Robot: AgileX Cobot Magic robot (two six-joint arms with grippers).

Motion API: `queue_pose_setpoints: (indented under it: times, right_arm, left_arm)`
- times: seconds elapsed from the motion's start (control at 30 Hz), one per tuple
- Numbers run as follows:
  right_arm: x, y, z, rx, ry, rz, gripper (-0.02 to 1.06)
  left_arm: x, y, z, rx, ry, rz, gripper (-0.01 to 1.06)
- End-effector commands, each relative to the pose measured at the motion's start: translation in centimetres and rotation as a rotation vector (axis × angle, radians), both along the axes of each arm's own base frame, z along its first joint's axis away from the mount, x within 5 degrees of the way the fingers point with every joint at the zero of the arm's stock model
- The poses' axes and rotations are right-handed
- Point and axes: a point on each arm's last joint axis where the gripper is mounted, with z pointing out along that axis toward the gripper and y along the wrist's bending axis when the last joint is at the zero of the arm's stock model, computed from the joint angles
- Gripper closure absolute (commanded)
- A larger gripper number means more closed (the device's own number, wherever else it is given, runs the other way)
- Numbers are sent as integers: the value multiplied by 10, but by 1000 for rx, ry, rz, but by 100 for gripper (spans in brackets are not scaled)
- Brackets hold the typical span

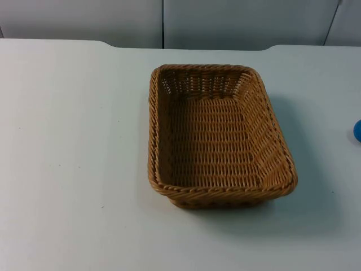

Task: Pick up the basket with the left hand and place the ball into the basket with the right hand.

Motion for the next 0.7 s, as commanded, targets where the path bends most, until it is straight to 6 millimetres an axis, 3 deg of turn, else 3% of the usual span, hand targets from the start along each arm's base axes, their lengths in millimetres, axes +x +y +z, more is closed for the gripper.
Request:
queue_pose_setpoints:
  times: [0.0, 0.13, 0.3, 0.47, 0.57, 0.67]
  right_arm:
    - [0, 0, -1, 0, -8, -6, 0]
    - [0, 0, -1, 0, -8, -6, 0]
    - [0, 0, -1, 0, -8, -6, 0]
    - [0, 0, -1, 0, -8, -6, 0]
    - [0, 0, -1, 0, -8, -6, 0]
    - [0, 0, -1, 0, -8, -6, 0]
  left_arm:
    - [-1, -2, 4, -28, -35, -14, 0]
    - [3, -4, 11, -54, -53, -26, 0]
    - [13, -9, 33, -140, -97, -51, 0]
    - [33, -14, 61, -151, -141, -105, 0]
    - [56, -20, 86, -153, -163, -170, 0]
    - [73, -24, 96, -150, -155, -211, 0]
